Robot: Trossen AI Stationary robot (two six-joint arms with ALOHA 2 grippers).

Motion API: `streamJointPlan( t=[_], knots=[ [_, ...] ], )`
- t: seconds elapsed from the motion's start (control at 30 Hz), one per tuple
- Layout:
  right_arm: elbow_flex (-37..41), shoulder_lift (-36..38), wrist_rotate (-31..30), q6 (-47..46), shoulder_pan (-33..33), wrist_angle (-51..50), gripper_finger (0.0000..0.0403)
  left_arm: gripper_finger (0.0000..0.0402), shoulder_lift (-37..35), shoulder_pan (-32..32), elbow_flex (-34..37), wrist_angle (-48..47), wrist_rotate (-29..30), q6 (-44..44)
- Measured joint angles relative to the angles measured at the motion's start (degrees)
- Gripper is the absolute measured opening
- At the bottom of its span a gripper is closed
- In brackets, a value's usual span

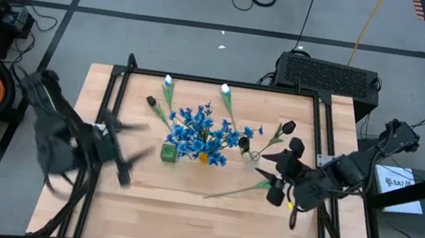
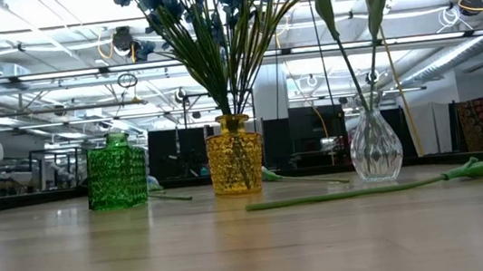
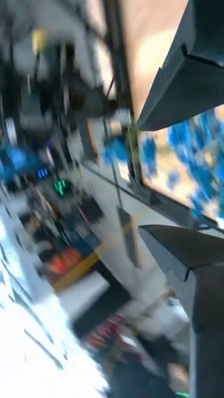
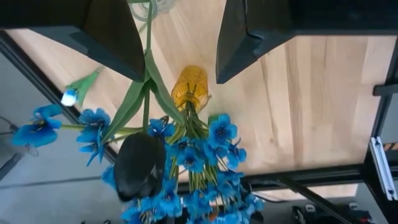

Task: Sort flowers into vase by color
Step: Put the black flower into the transparent vase

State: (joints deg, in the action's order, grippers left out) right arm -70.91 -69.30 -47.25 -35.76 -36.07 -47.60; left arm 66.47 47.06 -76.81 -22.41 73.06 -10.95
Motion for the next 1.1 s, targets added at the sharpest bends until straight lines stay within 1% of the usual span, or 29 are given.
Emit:
streamJointPlan(
  t=[0.07,0.17,0.3,0.37,0.43,0.5,0.6,0.73,0.83,0.9,1.0,1.03,1.1],
  knots=[
    [0.0,0.5,-1.37,0.34,-1.01,-0.02,0.0184,0.0259,-3.71,-1.54,-0.01,-7.91,2.02,9.17],
    [0.0,1.12,-3.19,0.91,-1.93,-0.02,0.0177,0.0254,-8.37,-5.18,-0.01,-22.48,2.97,24.36],
    [0.0,1.21,-3.93,2.05,-2.31,-0.02,0.017,0.0253,-12.69,-12.68,0.0,-41.95,3.8,45.15],
    [0.0,1.21,-3.94,2.46,-2.3,-0.01,0.0169,0.0253,-13.36,-17.46,0.3,-48.27,3.88,51.97],
    [0.0,1.21,-4.04,3.05,-2.29,0.07,0.0168,0.0253,-13.76,-21.98,1.57,-50.52,4.07,55.07],
    [0.0,1.21,-5.2,4.14,-2.21,0.5,0.0168,0.0253,-13.7,-26.22,3.69,-50.16,3.52,55.45],
    [0.0,1.21,-8.04,5.38,-2.19,1.13,0.0168,0.0253,-12.1,-33.04,7.99,-45.66,0.69,53.36],
    [0.0,1.21,-9.66,5.59,-2.19,1.14,0.0168,0.0253,-9.28,-42.63,14.8,-36.63,-7.5,47.78],
    [0.0,1.23,-9.64,5.52,-2.19,1.12,0.0168,0.0253,-8.16,-50.25,20.09,-27.61,-11.7,41.69],
    [-0.02,1.23,-9.57,5.48,-2.19,1.12,0.0168,0.0253,-7.33,-55.81,23.83,-21.7,-17.45,38.06],
    [-0.02,1.23,-9.43,5.25,-2.32,1.08,0.0169,0.0253,-6.72,-63.92,29.19,-13.91,-27.94,34.79],
    [-0.02,1.23,-9.44,5.19,-2.32,1.08,0.0169,0.0253,-6.54,-66.42,30.85,-11.99,-30.51,34.43],
    [-0.02,1.23,-9.44,5.08,-2.32,1.06,0.0169,0.0253,-6.06,-70.57,34.11,-8.48,-33.62,35.57]
  ],
)
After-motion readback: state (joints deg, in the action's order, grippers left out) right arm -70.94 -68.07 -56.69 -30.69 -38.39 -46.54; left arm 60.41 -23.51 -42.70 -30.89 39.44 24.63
